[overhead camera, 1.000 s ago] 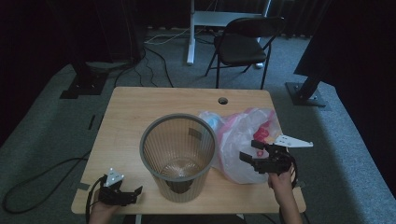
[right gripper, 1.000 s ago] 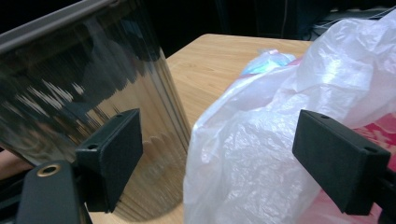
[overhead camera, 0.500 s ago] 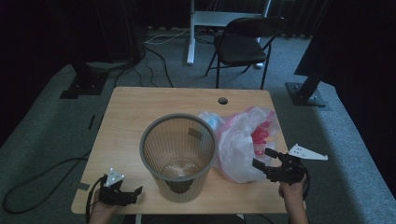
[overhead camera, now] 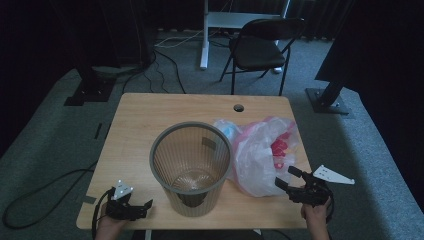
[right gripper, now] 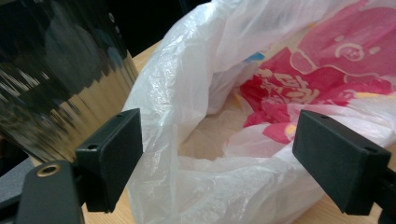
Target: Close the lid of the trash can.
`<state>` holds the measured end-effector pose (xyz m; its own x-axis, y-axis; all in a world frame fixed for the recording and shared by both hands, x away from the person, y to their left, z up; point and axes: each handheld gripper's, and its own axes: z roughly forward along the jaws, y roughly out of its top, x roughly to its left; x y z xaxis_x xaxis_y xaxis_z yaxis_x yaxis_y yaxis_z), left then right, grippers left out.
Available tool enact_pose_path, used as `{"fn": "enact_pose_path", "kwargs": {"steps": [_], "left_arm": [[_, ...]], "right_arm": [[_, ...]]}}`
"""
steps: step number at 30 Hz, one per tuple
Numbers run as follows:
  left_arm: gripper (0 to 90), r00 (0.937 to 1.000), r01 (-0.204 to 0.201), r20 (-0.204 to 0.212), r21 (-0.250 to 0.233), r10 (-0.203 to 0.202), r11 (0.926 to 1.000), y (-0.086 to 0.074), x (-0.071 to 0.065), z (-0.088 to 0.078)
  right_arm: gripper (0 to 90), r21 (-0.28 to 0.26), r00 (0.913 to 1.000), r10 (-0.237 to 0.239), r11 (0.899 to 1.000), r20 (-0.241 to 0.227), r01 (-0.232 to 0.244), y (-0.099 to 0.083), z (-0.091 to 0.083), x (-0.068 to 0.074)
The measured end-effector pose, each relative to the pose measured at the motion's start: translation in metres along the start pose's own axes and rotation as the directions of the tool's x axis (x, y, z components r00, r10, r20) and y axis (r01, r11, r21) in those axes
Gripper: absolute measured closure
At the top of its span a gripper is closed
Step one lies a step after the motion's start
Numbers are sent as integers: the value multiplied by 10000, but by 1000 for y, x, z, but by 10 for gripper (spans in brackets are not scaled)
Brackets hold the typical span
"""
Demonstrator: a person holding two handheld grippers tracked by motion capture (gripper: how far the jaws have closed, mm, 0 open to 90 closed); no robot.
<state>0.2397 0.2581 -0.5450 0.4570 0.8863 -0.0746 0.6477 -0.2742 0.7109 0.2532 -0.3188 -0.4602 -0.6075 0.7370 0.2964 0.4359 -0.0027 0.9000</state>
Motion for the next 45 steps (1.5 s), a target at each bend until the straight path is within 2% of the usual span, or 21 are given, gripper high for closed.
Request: {"fn": "enact_pose_path", "kwargs": {"steps": [3, 11, 16, 22, 38, 45], "left_arm": [[0, 10000, -20, 17, 25, 19, 10000, 0, 0, 0], [0, 10000, -32, 20, 37, 32, 10000, 0, 0, 0], [0, 10000, -27, 18, 35, 27, 10000, 0, 0, 0], [0, 10000, -14, 37, 26, 14, 10000, 0, 0, 0], [0, 10000, -48, 33, 52, 47, 10000, 0, 0, 1], [0, 10000, -68, 37, 56, 68, 10000, 0, -1, 1]], "right_arm": [[154, -113, 9997, 62, 9999, 254, -59, -7, -2, -3], [154, 32, 9988, 299, 9995, 379, -301, -28, -7, -15], [154, 327, 9971, 509, 9981, 565, -528, -39, -2, -22], [154, 249, 9963, 655, 9974, 563, -670, -52, 0, -29], [154, 299, 9902, 1008, 9941, 965, -1041, -77, -2, -44], [154, 407, 9890, 1092, 9927, 998, -1138, -81, 2, -46]]}}
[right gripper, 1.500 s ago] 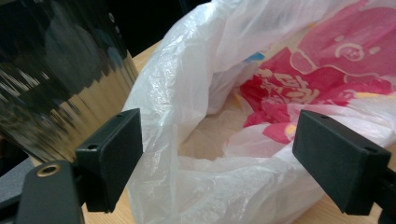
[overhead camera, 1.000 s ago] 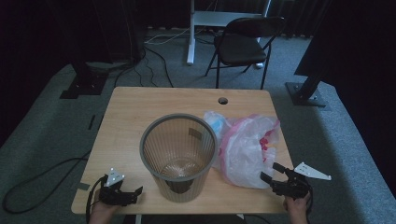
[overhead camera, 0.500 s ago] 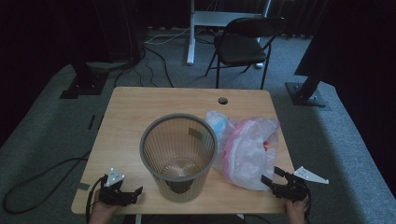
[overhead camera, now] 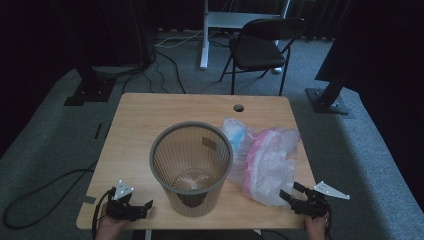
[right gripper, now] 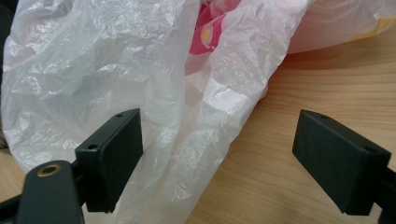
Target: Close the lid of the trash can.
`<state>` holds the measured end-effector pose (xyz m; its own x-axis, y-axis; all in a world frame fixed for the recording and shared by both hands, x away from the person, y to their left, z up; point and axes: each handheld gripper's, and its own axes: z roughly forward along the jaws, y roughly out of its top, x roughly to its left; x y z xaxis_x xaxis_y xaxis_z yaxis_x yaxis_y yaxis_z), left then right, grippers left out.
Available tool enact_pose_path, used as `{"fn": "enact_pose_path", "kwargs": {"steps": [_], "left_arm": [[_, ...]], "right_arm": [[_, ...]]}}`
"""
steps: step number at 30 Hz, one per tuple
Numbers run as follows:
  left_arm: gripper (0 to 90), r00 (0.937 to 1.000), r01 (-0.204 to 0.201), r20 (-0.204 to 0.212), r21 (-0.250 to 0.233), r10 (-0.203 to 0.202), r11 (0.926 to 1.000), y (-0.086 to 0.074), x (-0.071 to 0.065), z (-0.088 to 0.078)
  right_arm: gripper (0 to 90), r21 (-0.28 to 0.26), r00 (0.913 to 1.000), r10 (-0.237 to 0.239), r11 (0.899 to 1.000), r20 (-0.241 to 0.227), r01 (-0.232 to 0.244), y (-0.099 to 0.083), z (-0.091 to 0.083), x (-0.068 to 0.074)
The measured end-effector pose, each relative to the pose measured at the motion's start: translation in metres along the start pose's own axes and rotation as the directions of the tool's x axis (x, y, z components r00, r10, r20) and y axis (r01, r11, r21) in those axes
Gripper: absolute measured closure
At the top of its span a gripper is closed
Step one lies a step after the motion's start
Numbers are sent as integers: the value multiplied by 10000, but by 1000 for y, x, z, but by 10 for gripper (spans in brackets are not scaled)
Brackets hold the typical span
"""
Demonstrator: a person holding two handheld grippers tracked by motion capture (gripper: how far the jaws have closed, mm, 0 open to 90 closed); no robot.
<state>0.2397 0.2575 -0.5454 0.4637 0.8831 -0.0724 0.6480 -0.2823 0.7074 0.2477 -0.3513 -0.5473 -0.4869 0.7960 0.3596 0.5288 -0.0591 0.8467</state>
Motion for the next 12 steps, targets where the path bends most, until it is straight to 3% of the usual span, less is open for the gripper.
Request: {"fn": "enact_pose_path", "kwargs": {"steps": [12], "left_arm": [[0, 10000, -16, 56, -1, 16, 10000, 0, 0, 0]], "right_arm": [[154, 197, 9998, -70, 9998, 202, 66, -1, 3, 1]]}}
